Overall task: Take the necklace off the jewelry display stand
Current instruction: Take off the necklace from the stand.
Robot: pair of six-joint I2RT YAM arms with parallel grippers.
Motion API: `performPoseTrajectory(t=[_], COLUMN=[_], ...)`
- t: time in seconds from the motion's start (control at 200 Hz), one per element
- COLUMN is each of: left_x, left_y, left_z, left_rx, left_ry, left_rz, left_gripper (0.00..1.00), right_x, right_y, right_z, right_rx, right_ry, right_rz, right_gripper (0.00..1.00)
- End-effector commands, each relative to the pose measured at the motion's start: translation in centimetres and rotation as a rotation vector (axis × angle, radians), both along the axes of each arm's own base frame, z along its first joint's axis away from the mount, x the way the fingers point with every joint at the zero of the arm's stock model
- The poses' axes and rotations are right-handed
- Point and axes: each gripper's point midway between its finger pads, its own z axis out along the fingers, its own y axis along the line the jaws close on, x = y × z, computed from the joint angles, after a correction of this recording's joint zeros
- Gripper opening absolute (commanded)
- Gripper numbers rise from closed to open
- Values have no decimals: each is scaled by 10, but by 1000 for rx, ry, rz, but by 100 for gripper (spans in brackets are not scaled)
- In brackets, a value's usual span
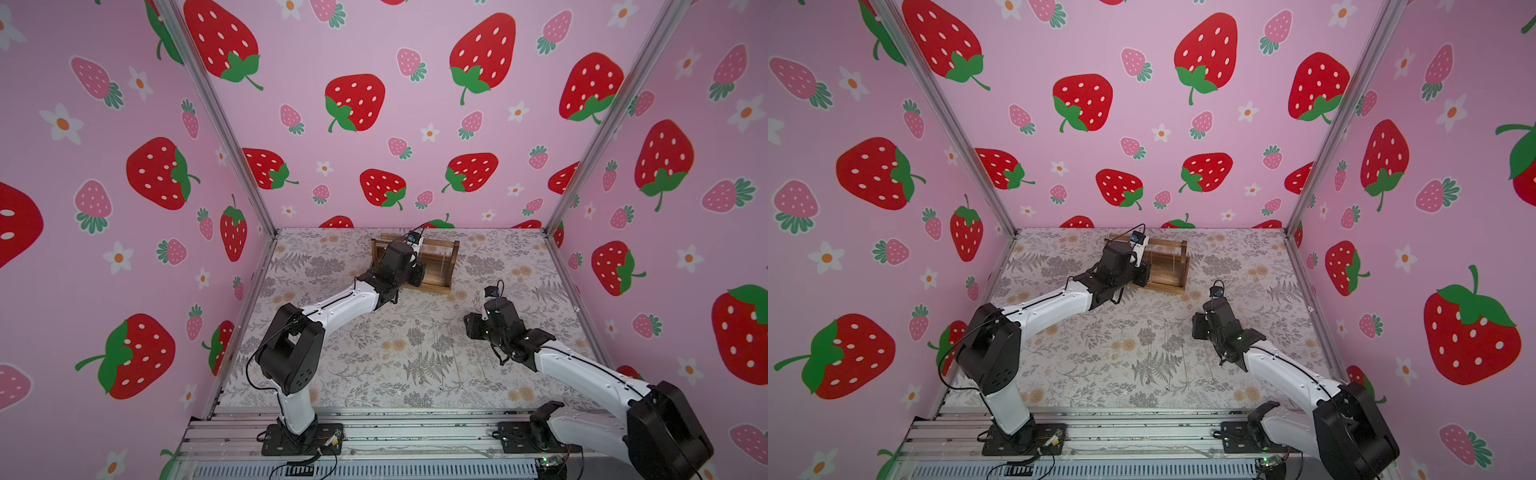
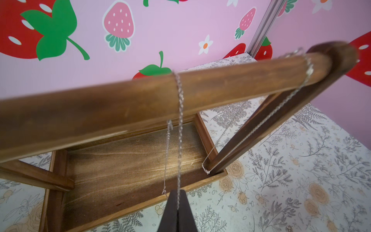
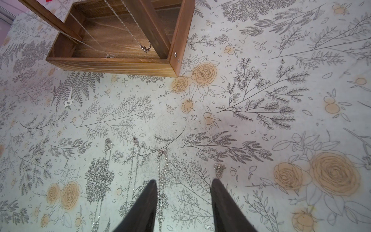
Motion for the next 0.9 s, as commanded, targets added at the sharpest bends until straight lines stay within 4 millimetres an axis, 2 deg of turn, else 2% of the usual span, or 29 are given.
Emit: performPoseTrajectory(t=[0.0,0.505,0.895], left_x=[-3,-8,-13], left_y=[1,6,11], left_z=[-7,-37,-47], left_rx=[-15,-7,-3], left_ry=[17,67,83], left_rz=[2,19,33], left_gripper=[0,0,0], right_x=[7,7,9], right_y=[5,7,9], right_z=[10,8,3], right_rx=[27,32,25], right_ry=[-19,-8,6], right_rz=[2,9,12], right_gripper=[45,45,45])
